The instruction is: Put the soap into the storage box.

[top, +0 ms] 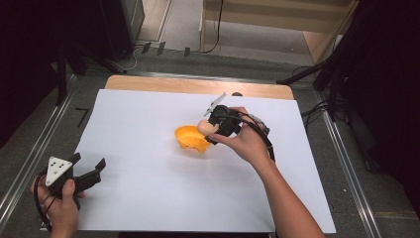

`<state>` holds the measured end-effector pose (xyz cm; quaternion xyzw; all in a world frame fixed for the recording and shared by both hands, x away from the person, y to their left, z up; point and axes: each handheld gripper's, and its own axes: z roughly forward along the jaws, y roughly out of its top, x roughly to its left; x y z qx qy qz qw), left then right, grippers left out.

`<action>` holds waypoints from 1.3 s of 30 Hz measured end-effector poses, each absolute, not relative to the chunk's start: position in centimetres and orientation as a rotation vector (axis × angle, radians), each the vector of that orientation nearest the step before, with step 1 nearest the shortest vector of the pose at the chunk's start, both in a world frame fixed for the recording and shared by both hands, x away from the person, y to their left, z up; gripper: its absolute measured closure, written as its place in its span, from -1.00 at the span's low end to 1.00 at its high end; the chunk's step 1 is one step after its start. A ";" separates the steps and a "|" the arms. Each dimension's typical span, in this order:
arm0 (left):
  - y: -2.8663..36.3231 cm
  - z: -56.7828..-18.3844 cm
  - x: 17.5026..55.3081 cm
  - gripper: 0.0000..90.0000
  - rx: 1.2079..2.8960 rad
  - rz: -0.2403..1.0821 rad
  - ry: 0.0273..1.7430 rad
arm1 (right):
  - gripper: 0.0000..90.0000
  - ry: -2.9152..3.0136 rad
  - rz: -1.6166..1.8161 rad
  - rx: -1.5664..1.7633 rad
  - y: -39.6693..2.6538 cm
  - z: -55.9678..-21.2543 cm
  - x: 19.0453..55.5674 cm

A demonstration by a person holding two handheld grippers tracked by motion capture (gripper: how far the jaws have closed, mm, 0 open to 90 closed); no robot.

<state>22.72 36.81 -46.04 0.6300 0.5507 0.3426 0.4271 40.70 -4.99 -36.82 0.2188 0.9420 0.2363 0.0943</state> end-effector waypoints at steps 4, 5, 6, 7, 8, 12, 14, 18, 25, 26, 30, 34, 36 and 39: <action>36.8 -46.0 22.7 -0.68 1.574 0.857 1.376 | -0.26 2.800 0.706 0.610 -4.4 -36.9 41.0; 36.8 -46.0 22.7 -0.68 1.575 0.857 1.375 | -0.26 2.801 0.708 0.599 -4.3 -37.0 41.1; 36.8 -46.0 22.7 -0.68 1.574 0.857 1.376 | -0.26 2.805 0.710 0.600 -4.2 -37.0 41.1; 36.8 -46.0 22.7 -0.67 1.574 0.856 1.376 | -0.26 2.805 0.715 0.592 -4.1 -37.0 41.2; 36.8 -46.0 22.7 -0.67 1.574 0.856 1.376 | -0.26 2.805 0.715 0.592 -4.1 -37.0 41.2; 36.8 -46.0 22.7 -0.67 1.574 0.856 1.376 | -0.26 2.815 0.723 0.538 -3.6 -37.3 41.6; 36.8 -46.0 22.7 -0.67 1.573 0.856 1.376 | -0.26 2.826 0.721 0.556 -3.4 -37.3 41.6; 36.8 -46.0 22.7 -0.67 1.573 0.855 1.377 | -0.26 2.831 0.716 0.526 -3.0 -37.6 41.8; 36.8 -46.0 22.7 -0.67 1.574 0.854 1.376 | -0.26 2.845 0.712 0.476 -2.3 -38.1 42.0; 36.8 -46.0 22.7 -0.67 1.574 0.854 1.378 | -0.26 2.853 0.719 0.462 -2.1 -38.2 42.1; 36.8 -46.0 22.7 -0.66 1.574 0.853 1.376 | -0.26 2.872 0.711 0.426 -1.5 -38.7 42.1; 36.8 -46.0 22.7 -0.66 1.574 0.853 1.374 | -0.26 2.886 0.687 0.413 -1.1 -39.1 42.1; 36.8 -46.1 22.7 -0.66 1.573 0.852 1.375 | -0.26 2.895 0.681 0.421 -1.0 -39.2 42.2; 36.9 -46.1 22.7 -0.66 1.573 0.853 1.375 | -0.26 2.894 0.676 0.418 -0.9 -39.3 42.3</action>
